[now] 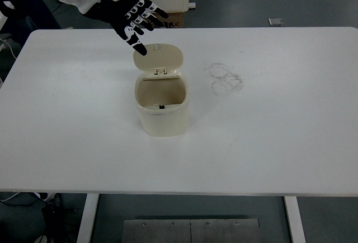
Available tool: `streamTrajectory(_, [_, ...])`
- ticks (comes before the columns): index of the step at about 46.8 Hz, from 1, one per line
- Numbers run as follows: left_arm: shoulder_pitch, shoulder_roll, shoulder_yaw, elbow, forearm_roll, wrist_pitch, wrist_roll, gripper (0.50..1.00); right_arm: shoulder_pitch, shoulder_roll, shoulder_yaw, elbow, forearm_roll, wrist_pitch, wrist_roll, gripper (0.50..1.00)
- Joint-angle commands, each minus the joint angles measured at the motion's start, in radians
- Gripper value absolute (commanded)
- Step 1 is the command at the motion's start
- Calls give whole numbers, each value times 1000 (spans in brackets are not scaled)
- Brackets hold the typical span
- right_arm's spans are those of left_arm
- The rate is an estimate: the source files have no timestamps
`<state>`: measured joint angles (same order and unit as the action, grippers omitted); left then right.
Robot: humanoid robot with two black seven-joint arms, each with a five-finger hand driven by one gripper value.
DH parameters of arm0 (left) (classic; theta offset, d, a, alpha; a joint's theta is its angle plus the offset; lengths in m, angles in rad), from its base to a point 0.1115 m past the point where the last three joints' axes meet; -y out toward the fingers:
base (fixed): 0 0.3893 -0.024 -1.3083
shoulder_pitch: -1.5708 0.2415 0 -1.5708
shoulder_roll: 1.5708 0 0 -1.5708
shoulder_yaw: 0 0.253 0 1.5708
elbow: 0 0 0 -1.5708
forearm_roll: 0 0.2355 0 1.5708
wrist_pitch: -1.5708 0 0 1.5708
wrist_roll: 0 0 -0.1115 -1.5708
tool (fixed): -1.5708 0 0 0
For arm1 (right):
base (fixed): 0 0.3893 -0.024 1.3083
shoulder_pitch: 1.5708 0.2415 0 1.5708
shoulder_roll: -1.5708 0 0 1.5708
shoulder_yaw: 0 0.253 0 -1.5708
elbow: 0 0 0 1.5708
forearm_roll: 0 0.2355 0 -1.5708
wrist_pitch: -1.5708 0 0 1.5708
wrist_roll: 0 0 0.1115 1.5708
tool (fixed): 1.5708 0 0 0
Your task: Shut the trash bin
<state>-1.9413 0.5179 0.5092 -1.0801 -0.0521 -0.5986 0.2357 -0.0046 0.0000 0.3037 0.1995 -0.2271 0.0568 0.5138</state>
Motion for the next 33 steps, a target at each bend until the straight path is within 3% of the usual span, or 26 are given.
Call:
streamTrajectory(1, [4, -1, 0, -1, -2, -1, 5, 1000, 0, 0, 0, 0, 0, 0, 0, 991])
streamTrajectory(33, [39, -32, -8, -55, -25, -4, 21, 1000, 0, 0, 0, 0, 0, 0, 0, 991])
